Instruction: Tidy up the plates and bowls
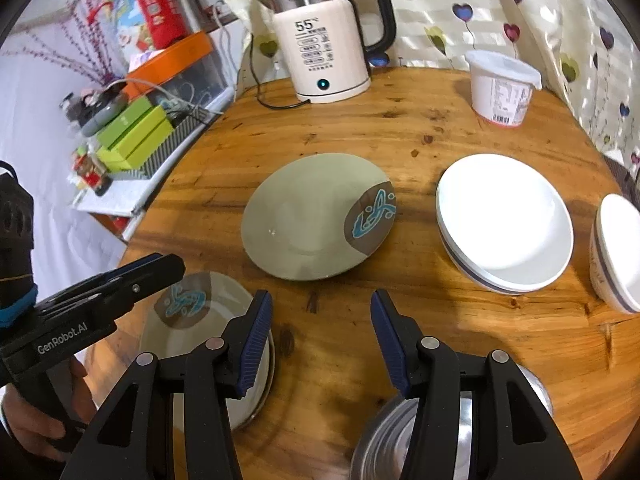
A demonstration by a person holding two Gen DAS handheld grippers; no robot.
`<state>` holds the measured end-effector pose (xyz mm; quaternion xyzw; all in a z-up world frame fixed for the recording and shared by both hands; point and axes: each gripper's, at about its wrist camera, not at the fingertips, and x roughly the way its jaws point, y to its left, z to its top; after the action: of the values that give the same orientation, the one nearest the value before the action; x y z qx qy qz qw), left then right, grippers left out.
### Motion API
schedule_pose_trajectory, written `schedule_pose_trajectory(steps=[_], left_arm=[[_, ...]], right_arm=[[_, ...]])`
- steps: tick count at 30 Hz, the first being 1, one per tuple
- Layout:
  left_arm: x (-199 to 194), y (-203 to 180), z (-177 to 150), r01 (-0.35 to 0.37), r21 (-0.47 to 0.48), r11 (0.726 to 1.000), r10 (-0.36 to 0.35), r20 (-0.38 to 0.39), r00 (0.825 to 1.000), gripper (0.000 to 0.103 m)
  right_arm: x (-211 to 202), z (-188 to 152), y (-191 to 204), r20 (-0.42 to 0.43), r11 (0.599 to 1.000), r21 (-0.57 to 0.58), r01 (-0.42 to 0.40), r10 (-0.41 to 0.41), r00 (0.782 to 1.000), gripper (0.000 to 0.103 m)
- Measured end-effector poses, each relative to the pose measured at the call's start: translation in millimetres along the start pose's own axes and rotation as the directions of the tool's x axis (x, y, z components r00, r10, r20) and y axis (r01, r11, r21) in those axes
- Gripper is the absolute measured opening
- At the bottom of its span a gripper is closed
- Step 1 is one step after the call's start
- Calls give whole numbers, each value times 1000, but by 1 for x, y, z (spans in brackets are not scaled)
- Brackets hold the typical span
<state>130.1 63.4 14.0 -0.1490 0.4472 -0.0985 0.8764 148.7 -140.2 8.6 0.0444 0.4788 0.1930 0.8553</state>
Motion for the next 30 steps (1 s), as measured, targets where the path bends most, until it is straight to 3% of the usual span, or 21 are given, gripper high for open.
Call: schedule_pose_trajectory(steps=[13, 30], left_arm=[[38, 6, 29, -15, 21, 1000, 17, -68, 998, 43], [81, 12, 52, -6, 19, 1000, 8, -135, 991, 43]], right_arm=[[28, 13, -16, -45, 995, 100, 2, 2, 999, 51], [56, 28, -24, -87, 989, 144, 34, -21, 996, 50]])
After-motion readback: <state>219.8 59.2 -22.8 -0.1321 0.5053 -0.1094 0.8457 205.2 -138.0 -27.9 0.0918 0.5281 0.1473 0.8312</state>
